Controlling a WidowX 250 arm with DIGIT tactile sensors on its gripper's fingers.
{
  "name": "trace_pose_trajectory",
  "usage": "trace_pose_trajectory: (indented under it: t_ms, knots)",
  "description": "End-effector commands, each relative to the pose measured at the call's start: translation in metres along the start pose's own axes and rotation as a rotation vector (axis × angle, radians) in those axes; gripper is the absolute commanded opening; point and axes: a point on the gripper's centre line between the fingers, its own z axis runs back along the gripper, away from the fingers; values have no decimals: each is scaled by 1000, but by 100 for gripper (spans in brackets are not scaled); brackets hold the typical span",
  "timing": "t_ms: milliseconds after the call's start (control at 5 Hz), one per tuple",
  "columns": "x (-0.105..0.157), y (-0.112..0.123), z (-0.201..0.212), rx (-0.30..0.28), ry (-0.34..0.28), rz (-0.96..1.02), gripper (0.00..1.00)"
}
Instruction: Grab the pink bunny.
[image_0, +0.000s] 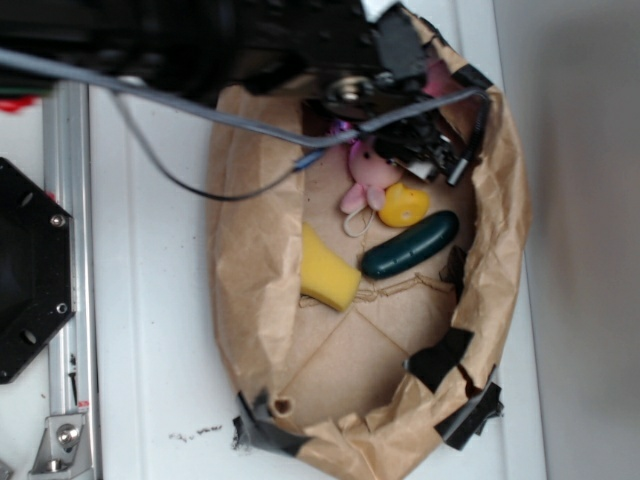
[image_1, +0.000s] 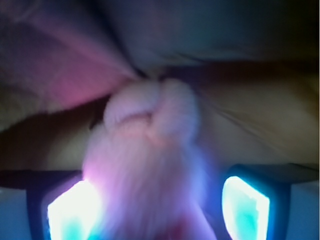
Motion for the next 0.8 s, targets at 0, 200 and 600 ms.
trace_pose_trajectory:
  t_ms: [0,200,600]
  knots:
    - [-3,1,51,122,110,-190,0]
    - [-12,-13,102,145,30,-312,0]
    - [-34,-43,188,-57,51,-680,0]
